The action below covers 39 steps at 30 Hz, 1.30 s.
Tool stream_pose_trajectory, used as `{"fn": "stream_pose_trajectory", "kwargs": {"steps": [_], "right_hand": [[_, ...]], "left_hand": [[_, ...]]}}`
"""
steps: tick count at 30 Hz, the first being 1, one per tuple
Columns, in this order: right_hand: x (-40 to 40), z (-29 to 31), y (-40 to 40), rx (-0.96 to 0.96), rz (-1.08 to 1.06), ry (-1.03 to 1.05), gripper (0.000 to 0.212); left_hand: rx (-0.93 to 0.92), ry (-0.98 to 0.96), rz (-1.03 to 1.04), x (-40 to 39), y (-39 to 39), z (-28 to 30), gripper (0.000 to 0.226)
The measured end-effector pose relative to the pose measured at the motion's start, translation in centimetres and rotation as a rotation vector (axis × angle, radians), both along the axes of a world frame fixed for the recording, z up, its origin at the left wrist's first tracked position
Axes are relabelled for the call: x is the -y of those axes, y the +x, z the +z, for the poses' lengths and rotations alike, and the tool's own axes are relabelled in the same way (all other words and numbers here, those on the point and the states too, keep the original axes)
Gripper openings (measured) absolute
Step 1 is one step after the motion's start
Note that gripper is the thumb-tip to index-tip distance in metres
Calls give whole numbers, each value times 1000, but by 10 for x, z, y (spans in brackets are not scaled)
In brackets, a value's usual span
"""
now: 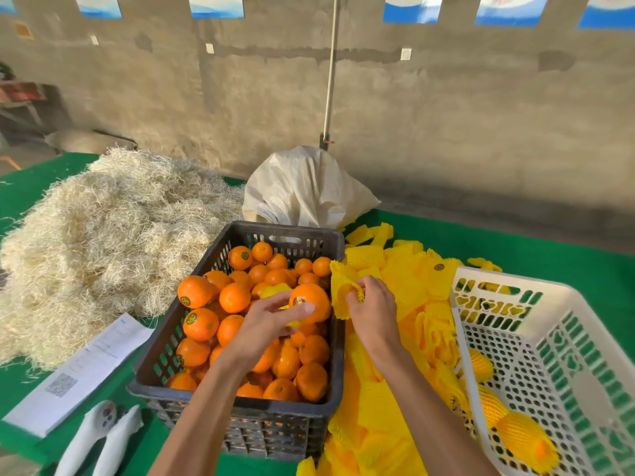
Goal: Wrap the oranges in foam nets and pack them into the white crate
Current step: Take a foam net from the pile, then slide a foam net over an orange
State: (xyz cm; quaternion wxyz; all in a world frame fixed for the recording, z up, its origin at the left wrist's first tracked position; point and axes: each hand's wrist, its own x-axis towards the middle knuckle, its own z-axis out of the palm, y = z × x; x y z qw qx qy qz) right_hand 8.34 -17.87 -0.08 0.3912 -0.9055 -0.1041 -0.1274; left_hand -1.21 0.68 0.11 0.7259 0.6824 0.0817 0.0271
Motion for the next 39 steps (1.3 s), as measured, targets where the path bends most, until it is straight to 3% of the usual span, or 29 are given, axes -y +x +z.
{"fn": "stream_pose_trajectory", "kwargs": {"steps": [2, 4, 6, 9, 15, 21, 26, 27, 29, 31, 34, 39], "right_hand": [[-4, 2, -3, 14, 27, -37, 25], [-5, 2, -6, 34, 119, -73, 21], [-3, 2, -11, 51, 232, -33, 19], [-1, 5, -11, 4, 235, 1, 24], [2, 11, -11, -56, 247, 124, 21], [-6, 22, -21, 238, 236, 37, 21], [-12, 16, -37, 316, 320, -3, 21], [-12, 15, -38, 301, 321, 22, 22], [-11, 15, -37, 284, 330, 85, 24], [-7, 14, -34, 284, 337, 128, 24], [-2, 14, -32, 306, 326, 137, 26], [10, 14, -33, 367, 198, 19, 46]], "left_hand": [[-14, -216, -173, 7, 0, 6, 55], [0, -272, -291, 19, 2, 8, 58], [-4, -312, -281, 29, 5, 9, 61], [-38, -370, -205, 33, 8, 6, 71], [-65, -305, 16, 27, 11, -3, 63], [-111, -188, 164, 47, 17, -5, 42], [-170, 166, 408, 55, 30, 1, 28], [-157, 201, 466, 56, 31, 3, 28], [-136, 151, 538, 57, 33, 5, 53], [-139, 103, 507, 57, 34, 7, 61], [-101, 89, 424, 61, 35, 9, 11], [-31, -57, 132, 78, 41, 19, 15]]}}
